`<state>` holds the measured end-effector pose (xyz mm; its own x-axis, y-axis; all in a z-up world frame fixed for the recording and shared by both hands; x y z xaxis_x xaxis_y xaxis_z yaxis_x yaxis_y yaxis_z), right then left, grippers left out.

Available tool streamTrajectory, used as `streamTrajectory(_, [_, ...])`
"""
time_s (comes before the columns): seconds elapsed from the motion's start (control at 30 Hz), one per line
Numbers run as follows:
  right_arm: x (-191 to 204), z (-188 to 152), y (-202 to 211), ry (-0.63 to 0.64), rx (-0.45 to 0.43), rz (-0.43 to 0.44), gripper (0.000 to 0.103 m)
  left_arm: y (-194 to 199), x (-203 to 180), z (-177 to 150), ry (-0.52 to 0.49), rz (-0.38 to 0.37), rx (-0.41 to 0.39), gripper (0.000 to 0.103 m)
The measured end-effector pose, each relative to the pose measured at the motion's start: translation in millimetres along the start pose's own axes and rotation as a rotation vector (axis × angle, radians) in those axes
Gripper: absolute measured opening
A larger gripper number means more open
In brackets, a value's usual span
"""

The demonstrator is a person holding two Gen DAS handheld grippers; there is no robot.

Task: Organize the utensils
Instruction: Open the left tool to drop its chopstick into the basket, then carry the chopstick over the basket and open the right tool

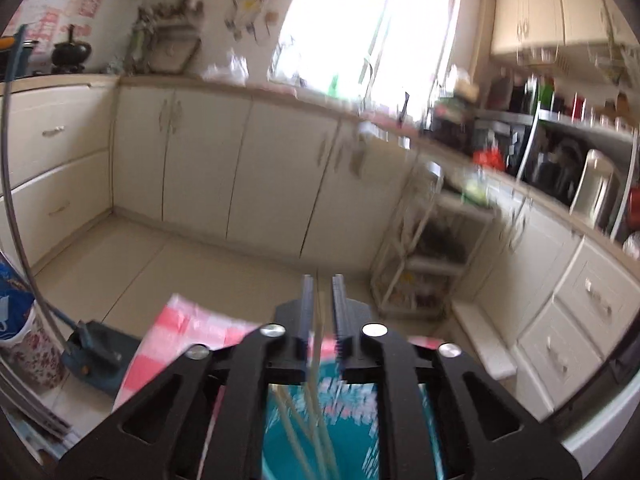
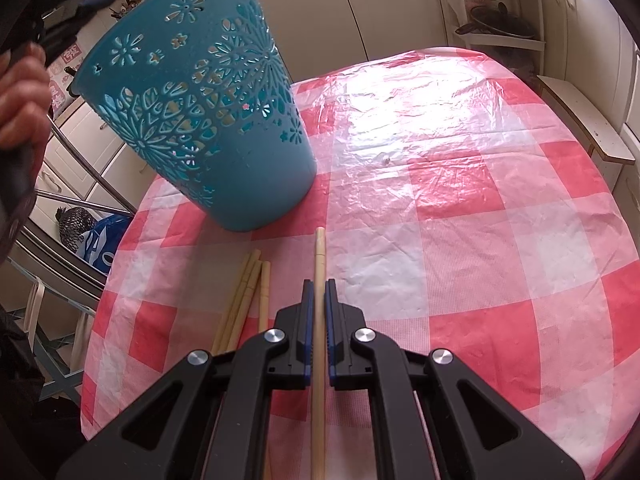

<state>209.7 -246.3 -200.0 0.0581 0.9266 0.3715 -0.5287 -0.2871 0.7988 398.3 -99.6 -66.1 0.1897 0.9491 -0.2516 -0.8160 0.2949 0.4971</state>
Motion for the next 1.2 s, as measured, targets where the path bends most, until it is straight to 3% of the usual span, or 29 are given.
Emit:
streamTrajectory(0.07, [0,0,0,0.003,0.0,-0.001,0.006,2,5,-10,-0.016,0.028,0.046,0.046])
streamTrajectory(0.1, [1,0,0,0.009,0.0,-0.005,0.006,5,7,-15,-0.023,0.042,0.06,0.05])
streamTrajectory(0.3, [12,-4,0,0.112,-0.013,-0.08,0.006,47,33,-39,-0.012,0.09,0.092,0.069])
streamTrajectory(0.53, [11,-6,0,0.108,-0.016,-0.088,0.006,75,66,-86,0.063,0.105,0.176,0.077])
streamTrajectory(0.6, [1,-6,6,0.044,-0.024,-0.041,0.006,71,68,-91,0.06,0.102,0.201,0.077])
streamTrajectory(0.87, [-25,3,37,-0.127,-0.138,0.19,0.006,80,57,-84,-0.025,0.145,0.142,0.08])
streamTrajectory(1.2, [5,10,75,-0.071,-0.256,0.413,0.006,80,57,-81,-0.035,0.153,0.15,0.084])
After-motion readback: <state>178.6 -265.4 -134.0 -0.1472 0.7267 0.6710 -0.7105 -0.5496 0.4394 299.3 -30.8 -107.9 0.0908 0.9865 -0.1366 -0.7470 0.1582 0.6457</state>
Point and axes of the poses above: each gripper's, at about its wrist camera, not at the fingertips, and y roughly against the way its jaws point, x to its left, z to its top, the point moved 4 cm from there along -y, roughly the way its jaws point, and after that the axes turned 4 degrees about x, right-handed, at the moved point
